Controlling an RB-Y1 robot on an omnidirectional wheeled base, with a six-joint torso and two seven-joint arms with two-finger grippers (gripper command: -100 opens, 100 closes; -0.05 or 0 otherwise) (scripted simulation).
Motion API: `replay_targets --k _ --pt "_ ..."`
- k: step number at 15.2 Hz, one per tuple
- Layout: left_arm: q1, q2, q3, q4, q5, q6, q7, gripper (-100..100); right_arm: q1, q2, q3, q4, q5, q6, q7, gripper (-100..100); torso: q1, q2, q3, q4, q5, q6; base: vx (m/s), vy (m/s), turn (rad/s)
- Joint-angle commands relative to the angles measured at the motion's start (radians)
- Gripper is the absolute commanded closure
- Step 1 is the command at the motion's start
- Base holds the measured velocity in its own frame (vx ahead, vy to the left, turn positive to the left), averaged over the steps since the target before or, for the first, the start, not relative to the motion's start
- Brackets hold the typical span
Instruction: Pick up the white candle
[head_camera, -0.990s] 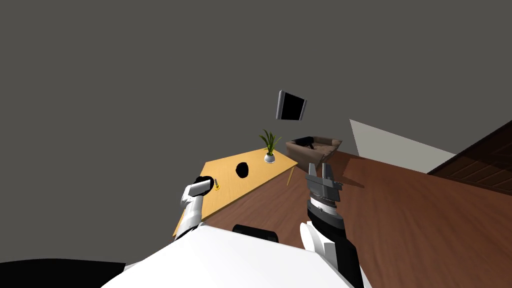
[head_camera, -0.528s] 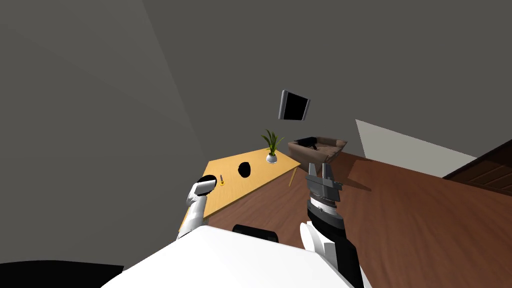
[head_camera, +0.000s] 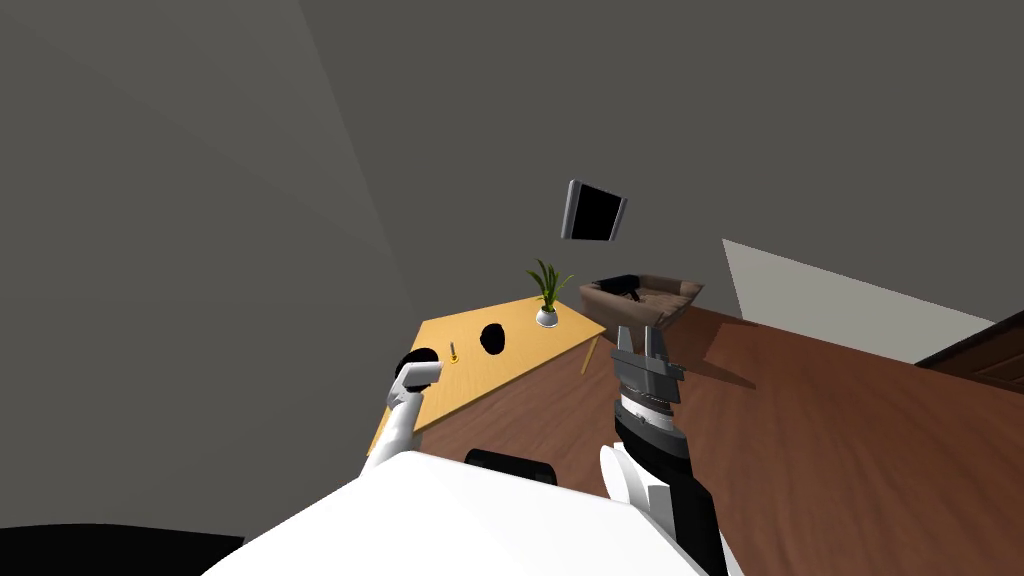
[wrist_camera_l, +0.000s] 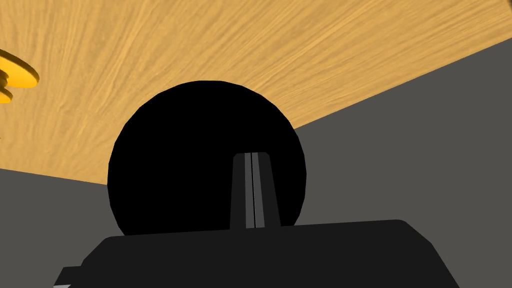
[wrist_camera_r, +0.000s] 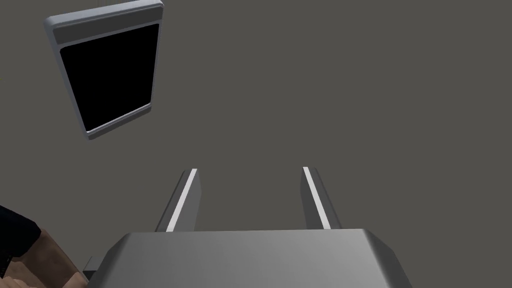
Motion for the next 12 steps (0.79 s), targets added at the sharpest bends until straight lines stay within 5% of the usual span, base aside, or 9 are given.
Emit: replay_targets --k 1,2,5,7,8,9,12 --pt "0.000 0.002 -0.037 -0.001 0.002 0.002 0.011 100 0.000 0.000 0.000 0.000 0.000 0.000 0.000 0 0.000 0.000 0.000 0.000 0.000 0.000 -0.001 0.006 -0.012" --pt "0.035 0.005 -0.069 -0.006 -0.003 0.035 0.057 100 0.000 0.000 0.000 0.000 0.000 0.000 0.000 0 -0.001 0.000 0.000 0.000 0.000 0.000 -0.012 0.032 0.185" --pt "0.035 0.005 -0.135 -0.006 -0.003 0.035 0.114 100 0.000 0.000 0.000 0.000 0.000 0.000 0.000 0 0.002 0.000 0.000 0.000 0.000 0.000 -0.014 0.046 0.076" --pt "0.035 0.005 -0.175 -0.006 -0.003 0.035 0.117 100 0.000 0.000 0.000 0.000 0.000 0.000 0.000 0 0.000 0.000 0.000 0.000 0.000 0.000 -0.001 0.009 -0.023" --pt "0.038 0.003 -0.151 -0.013 -0.003 0.037 0.109 100 0.000 0.000 0.000 0.000 0.000 0.000 0.000 0 -0.001 0.000 0.000 0.000 0.000 0.000 0.000 0.000 0.000" --pt "0.028 0.037 -0.137 0.008 -0.004 0.045 0.111 -100 0.000 0.000 0.000 0.000 0.000 0.000 0.000 0 -0.001 0.000 0.000 0.000 0.000 0.000 0.005 -0.024 -0.097" --pt "0.004 0.076 -0.101 0.050 -0.005 0.056 0.109 -100 0.000 0.000 0.000 0.000 0.000 0.000 0.000 0 -0.004 -0.001 0.000 0.000 -0.001 0.000 0.010 -0.048 -0.154"
